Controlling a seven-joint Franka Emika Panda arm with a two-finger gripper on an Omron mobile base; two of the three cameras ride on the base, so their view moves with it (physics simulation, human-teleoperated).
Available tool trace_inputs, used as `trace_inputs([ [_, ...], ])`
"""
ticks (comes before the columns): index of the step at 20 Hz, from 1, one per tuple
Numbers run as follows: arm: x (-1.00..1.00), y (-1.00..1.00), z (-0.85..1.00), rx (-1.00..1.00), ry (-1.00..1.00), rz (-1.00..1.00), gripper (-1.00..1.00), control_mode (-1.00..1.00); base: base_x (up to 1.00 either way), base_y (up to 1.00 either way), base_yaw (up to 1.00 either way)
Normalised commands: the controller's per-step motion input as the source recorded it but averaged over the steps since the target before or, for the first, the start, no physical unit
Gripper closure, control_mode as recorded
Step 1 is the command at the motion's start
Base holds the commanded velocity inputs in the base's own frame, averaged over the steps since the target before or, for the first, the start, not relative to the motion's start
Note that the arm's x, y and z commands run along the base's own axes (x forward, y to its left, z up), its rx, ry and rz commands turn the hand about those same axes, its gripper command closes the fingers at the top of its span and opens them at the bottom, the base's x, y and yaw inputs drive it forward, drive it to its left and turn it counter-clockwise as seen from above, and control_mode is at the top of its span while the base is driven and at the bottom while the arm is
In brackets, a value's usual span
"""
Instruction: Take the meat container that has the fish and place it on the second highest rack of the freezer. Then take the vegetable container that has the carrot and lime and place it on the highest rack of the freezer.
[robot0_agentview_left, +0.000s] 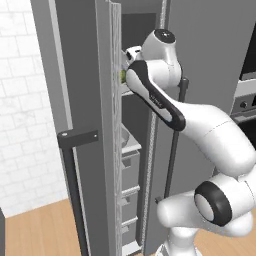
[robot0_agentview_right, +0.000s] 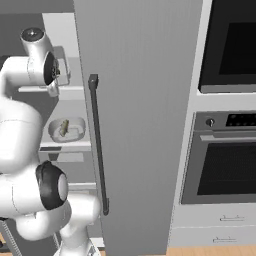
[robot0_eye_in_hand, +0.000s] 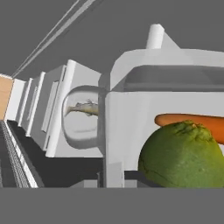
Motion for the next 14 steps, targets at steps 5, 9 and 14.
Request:
trace_inputs([
  [5,1.00,0.44,-0.21,0.00,0.06,0.00,1.00,-1.00,0.00,0.00,0.00],
  [9,1.00,0.50,-0.37,-0.02,0.08,0.00,1.00,-1.00,0.00,0.00,0.00],
  [14,0.98,0.44,-0.38,-0.03,0.03,0.00,1.00,-1.00,0.00,0.00,0.00],
])
